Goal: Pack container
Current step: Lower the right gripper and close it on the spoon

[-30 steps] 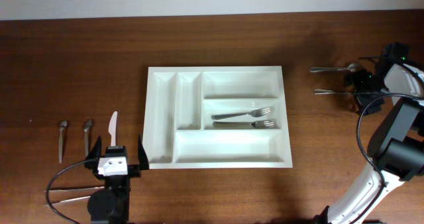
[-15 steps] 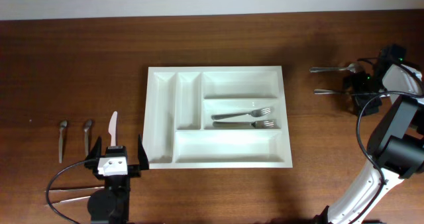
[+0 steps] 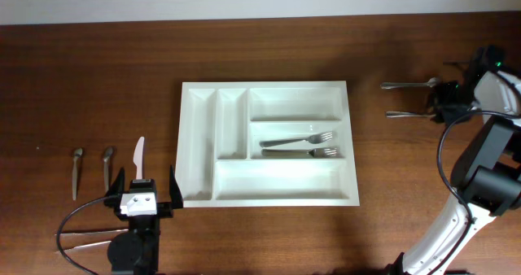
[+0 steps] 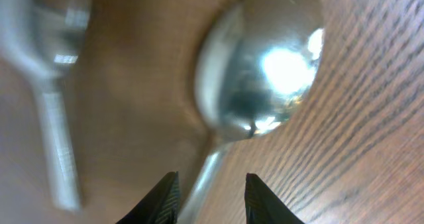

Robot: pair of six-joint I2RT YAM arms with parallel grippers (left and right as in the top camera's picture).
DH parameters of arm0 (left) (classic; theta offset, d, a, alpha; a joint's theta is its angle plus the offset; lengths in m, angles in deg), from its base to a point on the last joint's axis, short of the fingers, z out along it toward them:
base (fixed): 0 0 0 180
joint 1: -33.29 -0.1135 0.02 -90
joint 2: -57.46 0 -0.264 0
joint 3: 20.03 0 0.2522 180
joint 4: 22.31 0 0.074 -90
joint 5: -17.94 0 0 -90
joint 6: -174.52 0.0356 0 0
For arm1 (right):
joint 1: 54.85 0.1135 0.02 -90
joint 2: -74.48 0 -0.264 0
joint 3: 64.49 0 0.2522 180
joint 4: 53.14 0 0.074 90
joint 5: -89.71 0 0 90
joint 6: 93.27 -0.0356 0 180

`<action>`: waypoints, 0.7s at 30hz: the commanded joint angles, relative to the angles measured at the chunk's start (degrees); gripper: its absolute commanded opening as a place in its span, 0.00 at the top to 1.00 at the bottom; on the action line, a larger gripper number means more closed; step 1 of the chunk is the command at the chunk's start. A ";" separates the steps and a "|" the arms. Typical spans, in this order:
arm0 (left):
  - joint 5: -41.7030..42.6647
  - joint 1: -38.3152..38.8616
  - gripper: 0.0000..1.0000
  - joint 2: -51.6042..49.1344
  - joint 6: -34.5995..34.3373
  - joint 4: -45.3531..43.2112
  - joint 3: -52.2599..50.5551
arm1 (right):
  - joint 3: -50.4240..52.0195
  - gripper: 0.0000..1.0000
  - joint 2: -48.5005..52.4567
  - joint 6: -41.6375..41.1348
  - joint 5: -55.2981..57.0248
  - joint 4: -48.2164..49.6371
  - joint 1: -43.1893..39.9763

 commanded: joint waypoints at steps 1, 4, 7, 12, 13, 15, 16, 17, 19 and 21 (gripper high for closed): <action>0.17 -0.31 0.01 0.46 0.90 0.24 -0.11 | -7.13 0.69 0.17 0.37 -0.72 -2.19 0.00; 0.17 -0.31 0.01 0.46 0.90 0.24 -0.11 | -12.50 0.70 0.17 0.57 -0.72 -4.76 0.00; 0.17 -0.31 0.01 0.46 0.90 0.24 -0.11 | -15.69 0.67 0.17 0.57 -0.76 -6.51 0.07; 0.17 -0.31 0.01 0.46 0.90 0.24 -0.11 | -16.02 0.50 0.31 -0.57 -0.26 -8.39 0.13; 0.17 -0.31 0.01 0.46 0.90 0.24 -0.11 | -16.02 0.49 0.31 -1.09 0.13 -8.92 0.13; 0.15 -0.31 0.01 0.46 0.90 0.24 -0.11 | -16.02 0.49 0.33 -1.55 1.25 -9.57 0.13; 0.17 -0.31 0.01 0.46 0.90 0.24 -0.11 | -16.02 0.48 0.33 -2.12 1.95 -9.92 0.13; 0.17 -0.31 0.01 0.46 0.90 0.24 -0.11 | -16.02 0.46 0.33 -2.67 2.60 -10.40 0.13; 0.17 -0.31 0.01 0.46 0.90 0.24 -0.11 | -16.02 0.45 0.42 -4.37 4.04 -11.82 0.13; 0.17 -0.31 0.01 0.46 0.90 0.24 -0.11 | -16.00 0.44 0.85 -5.90 4.94 -13.09 0.17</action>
